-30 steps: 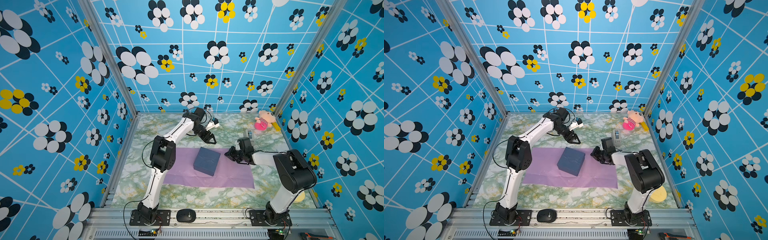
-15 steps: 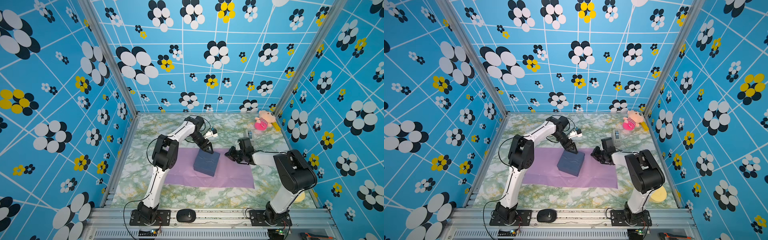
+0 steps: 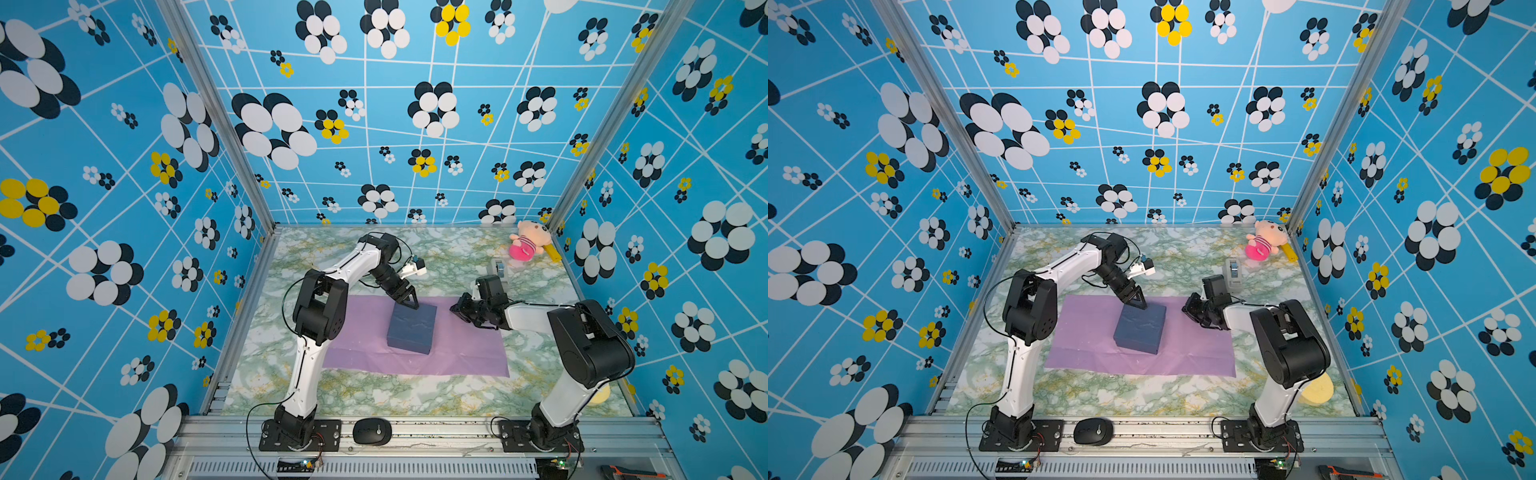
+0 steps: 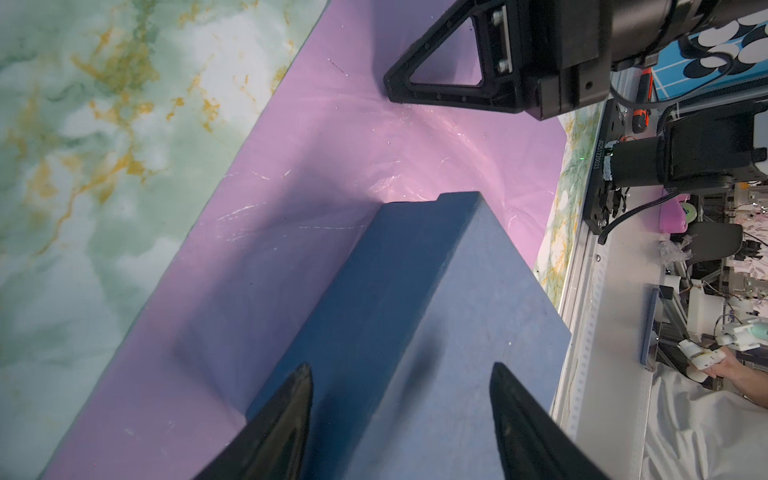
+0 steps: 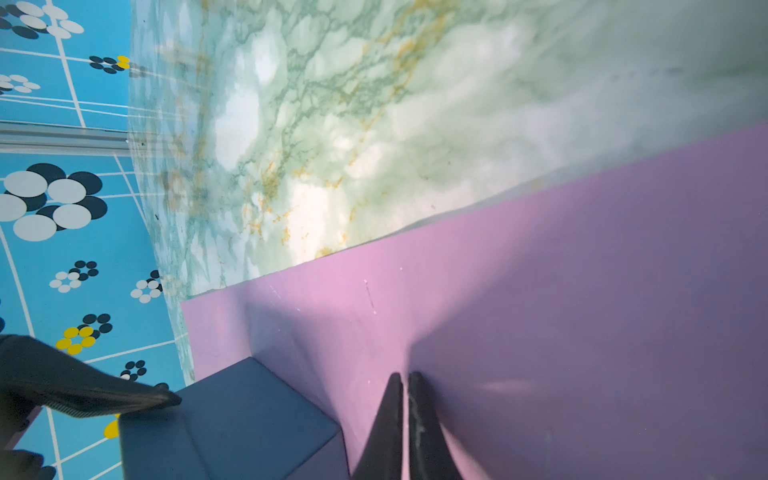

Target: Wrap the gift box in paper

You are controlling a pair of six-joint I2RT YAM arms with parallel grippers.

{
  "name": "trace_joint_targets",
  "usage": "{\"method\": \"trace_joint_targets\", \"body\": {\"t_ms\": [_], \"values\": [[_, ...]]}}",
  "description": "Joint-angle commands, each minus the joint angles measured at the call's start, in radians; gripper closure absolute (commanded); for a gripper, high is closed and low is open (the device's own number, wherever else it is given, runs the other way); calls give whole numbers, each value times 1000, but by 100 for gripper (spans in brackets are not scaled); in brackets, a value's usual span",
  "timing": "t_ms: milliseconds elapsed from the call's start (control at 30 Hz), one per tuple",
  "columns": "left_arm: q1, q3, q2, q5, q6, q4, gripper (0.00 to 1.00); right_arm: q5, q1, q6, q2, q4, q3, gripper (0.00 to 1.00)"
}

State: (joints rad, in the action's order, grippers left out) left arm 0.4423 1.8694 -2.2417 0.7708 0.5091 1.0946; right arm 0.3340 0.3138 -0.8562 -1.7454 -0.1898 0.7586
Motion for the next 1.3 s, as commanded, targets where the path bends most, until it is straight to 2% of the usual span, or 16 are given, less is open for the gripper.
{"method": "trace_joint_targets", "body": {"t_ms": [0, 400, 567, 700, 867, 933, 1133, 1267], "values": [[0, -29, 45, 11, -13, 0, 32, -51, 1, 13, 0, 78, -26, 90], [1, -121, 117, -2, -50, -49, 31, -52, 4, 15, 4, 78, -22, 90], [-15, -153, 171, -46, -135, -146, 31, -53, 5, 15, 16, 77, -19, 89], [-28, -237, 273, -157, -303, -295, 31, -46, 7, 23, 35, 78, -10, 84], [-46, -515, 508, -266, -602, -526, 31, -44, 7, 59, 145, 139, 16, 62], [-43, -642, 596, -275, -705, -601, 32, -54, -3, 84, 214, 197, 13, 54], [-12, -960, 767, -260, -941, -830, 32, 0, -149, 165, 383, 383, -73, 47], [20, -1032, 770, -250, -1001, -894, 32, 34, -287, 220, 456, 512, -130, 45]]}}
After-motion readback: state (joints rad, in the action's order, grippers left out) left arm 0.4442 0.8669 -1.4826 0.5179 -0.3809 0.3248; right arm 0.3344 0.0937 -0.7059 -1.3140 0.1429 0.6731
